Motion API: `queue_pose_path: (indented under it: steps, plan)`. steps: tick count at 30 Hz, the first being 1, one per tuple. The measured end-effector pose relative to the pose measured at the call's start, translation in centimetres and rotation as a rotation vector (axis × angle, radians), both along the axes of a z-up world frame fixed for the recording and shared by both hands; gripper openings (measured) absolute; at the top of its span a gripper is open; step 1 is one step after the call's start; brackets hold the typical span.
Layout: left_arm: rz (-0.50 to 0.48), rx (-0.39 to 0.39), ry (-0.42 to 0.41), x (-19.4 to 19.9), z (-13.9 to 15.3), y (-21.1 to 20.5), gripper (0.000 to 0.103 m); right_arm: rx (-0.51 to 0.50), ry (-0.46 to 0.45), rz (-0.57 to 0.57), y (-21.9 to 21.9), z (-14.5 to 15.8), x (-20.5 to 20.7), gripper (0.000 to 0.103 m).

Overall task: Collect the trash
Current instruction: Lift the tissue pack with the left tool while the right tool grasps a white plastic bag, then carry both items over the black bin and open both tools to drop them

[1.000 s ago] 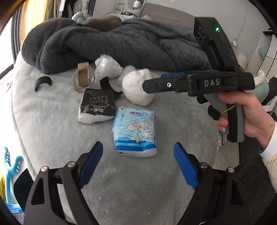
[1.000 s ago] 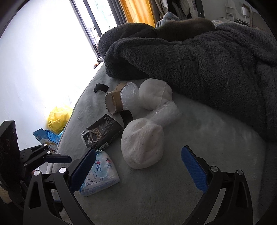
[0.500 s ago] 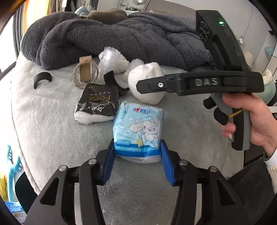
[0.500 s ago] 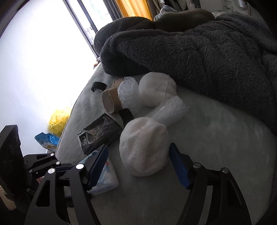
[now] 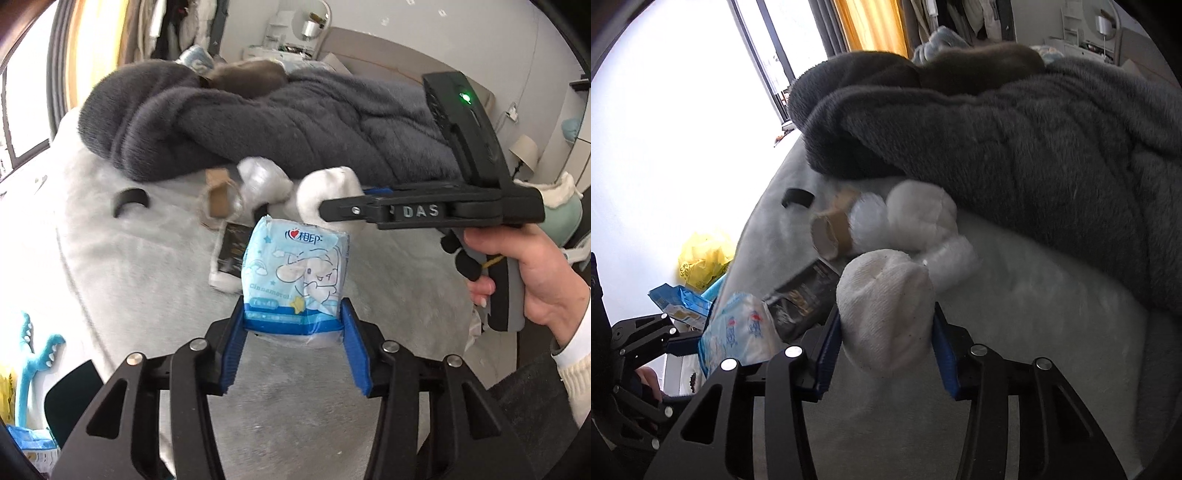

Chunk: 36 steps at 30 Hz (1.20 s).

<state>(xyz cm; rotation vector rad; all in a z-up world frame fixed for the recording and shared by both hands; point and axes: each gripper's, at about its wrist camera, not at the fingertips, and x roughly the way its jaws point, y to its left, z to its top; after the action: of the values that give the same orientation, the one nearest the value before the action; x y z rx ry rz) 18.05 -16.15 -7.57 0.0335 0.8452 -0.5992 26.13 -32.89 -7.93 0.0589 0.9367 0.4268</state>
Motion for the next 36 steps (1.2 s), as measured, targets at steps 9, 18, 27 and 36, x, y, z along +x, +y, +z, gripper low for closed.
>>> queue_pose_path:
  steps: [9,18,27,36]
  plan:
    - [0.174,0.008,-0.018,0.7,1.1,4.9,0.051,0.01,-0.058,0.032,4.3,2.2,-0.3,0.047]
    - [0.283,0.02,0.029,0.5,0.6,9.9,0.051,-0.009,-0.101,0.128,11.3,4.5,-1.4,0.047]
    - [0.38,0.096,0.127,0.2,-3.0,15.5,0.051,0.014,-0.089,0.179,16.8,4.9,-1.6,0.047]
    - [0.456,0.132,0.23,-0.3,-6.6,20.9,0.051,0.002,-0.045,0.255,22.8,3.2,-1.6,0.047]
